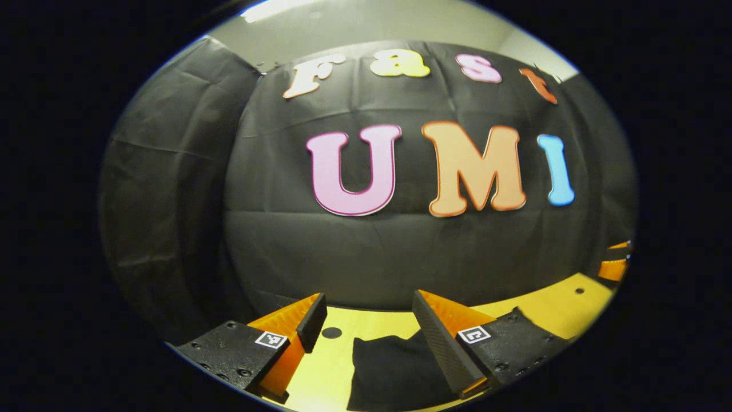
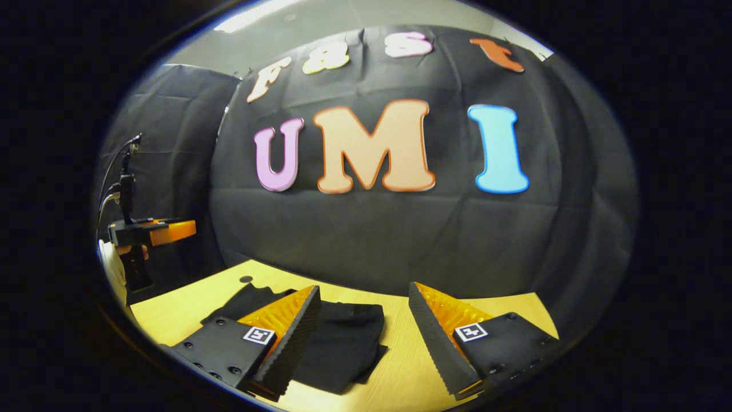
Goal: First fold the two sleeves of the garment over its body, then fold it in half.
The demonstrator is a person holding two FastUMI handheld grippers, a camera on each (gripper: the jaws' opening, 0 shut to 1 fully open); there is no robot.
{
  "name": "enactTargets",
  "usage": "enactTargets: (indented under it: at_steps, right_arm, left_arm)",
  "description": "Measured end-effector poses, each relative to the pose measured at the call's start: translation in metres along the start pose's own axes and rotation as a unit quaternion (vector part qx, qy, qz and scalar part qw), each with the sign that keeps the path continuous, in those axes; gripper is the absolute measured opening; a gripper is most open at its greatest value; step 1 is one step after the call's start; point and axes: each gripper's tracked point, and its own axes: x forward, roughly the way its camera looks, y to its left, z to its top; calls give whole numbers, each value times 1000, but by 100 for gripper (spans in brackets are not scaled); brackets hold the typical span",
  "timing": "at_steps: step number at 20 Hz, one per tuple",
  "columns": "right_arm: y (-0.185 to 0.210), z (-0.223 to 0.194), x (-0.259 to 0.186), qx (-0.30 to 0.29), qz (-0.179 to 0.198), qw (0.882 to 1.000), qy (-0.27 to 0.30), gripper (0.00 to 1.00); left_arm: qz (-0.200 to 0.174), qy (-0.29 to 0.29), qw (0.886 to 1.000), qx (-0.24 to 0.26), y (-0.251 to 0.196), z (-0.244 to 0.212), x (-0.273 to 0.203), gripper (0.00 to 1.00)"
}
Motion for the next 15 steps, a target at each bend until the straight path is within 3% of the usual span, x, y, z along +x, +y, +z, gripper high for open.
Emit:
enactTargets:
  at_steps: [4, 8, 10, 11, 15]
  right_arm:
    - [19, -15, -89, 48, -7, 999, 0, 99]
    - [36, -21, -145, 105, -29, 994, -9, 97]
    - [40, -19, -159, 99, -43, 994, -23, 94]
    - [43, -20, -163, 96, -51, 994, -26, 97]
    - [70, -14, -168, 96, -37, 994, -33, 98]
  left_arm:
    - [14, 7, 1000, -11, 20, -3, -97, 92]
    - [18, 36, 999, -2, 27, -16, -161, 92]
    - [25, 31, 999, -9, 27, -11, -175, 93]
    - [25, 32, 999, -18, 25, -14, -179, 92]
    - [15, 45, 998, -39, 16, -24, -177, 93]
